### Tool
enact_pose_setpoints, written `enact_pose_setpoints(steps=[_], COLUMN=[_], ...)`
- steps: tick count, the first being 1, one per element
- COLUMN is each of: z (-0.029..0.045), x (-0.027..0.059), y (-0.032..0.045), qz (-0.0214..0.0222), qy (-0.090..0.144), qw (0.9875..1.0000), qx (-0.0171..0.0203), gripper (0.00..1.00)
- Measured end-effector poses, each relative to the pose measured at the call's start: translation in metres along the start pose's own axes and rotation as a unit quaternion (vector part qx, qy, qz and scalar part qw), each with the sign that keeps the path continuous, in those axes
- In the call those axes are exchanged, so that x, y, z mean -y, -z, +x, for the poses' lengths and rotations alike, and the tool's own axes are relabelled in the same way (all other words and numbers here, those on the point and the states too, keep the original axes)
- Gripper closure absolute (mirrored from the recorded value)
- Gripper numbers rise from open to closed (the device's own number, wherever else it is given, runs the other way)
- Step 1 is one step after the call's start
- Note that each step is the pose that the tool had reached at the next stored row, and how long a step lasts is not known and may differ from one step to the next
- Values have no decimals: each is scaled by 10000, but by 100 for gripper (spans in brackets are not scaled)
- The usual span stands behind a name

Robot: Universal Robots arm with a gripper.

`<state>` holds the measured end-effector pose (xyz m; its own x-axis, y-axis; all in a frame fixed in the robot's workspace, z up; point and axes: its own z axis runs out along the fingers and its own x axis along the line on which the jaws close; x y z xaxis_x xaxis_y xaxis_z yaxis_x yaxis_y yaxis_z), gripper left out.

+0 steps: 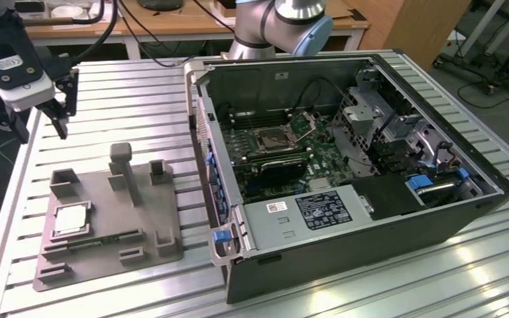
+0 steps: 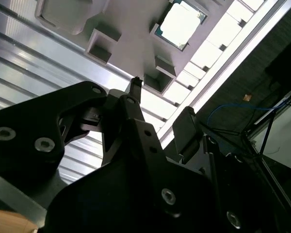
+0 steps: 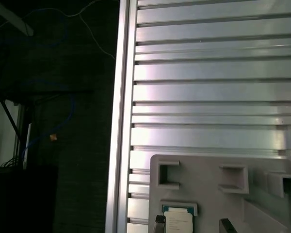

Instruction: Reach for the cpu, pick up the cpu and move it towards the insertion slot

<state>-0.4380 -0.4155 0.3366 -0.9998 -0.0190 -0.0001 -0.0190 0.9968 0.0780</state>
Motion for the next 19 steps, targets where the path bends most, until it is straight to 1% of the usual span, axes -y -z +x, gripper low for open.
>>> enact_pose_setpoints(steps=[3, 13, 16, 19], z=[0, 0, 0, -1], x=[1, 2, 3, 7], y=[-14, -18, -33, -65], qz=[-22, -26, -31, -35], qy=[0, 0, 0, 1], qw=[10000, 10000, 10000, 10000], qx=[0, 1, 2, 1], gripper=[47, 47, 47, 47])
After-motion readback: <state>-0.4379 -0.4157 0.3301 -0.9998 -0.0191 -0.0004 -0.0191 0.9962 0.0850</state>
